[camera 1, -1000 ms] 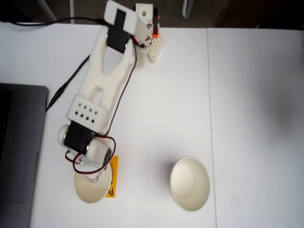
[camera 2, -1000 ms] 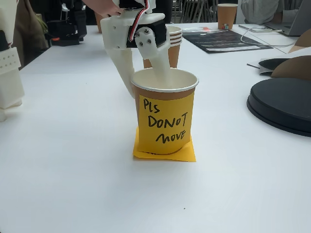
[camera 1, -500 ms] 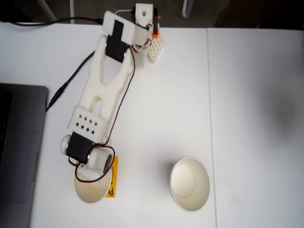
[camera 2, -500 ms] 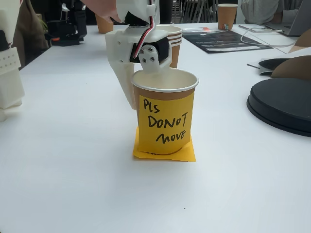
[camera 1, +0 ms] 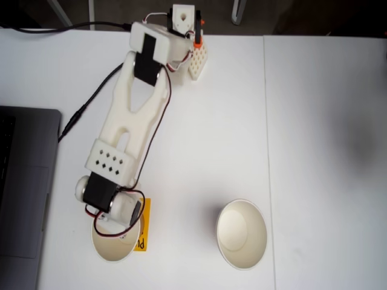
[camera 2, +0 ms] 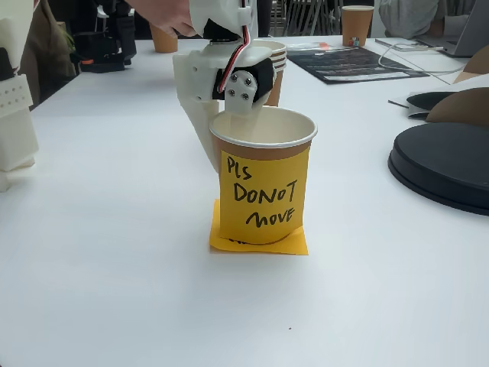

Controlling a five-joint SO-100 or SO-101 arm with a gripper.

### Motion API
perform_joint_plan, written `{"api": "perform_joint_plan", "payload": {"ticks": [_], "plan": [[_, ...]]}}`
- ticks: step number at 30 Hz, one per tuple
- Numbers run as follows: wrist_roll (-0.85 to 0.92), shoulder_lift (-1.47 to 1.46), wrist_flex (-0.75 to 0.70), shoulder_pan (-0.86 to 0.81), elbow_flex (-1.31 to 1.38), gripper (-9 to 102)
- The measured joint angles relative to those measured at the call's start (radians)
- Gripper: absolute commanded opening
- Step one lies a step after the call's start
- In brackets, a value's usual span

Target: Pickup cup and make a pile of cup.

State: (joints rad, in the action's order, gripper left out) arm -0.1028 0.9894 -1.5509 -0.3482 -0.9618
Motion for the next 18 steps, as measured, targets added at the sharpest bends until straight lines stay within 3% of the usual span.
{"api": "perform_joint_plan", "payload": {"ticks": [10,18], "plan": [[0.0,0.014,0.0,0.0,0.0,-7],[0.0,0.192,0.0,0.0,-0.092,-7]]}}
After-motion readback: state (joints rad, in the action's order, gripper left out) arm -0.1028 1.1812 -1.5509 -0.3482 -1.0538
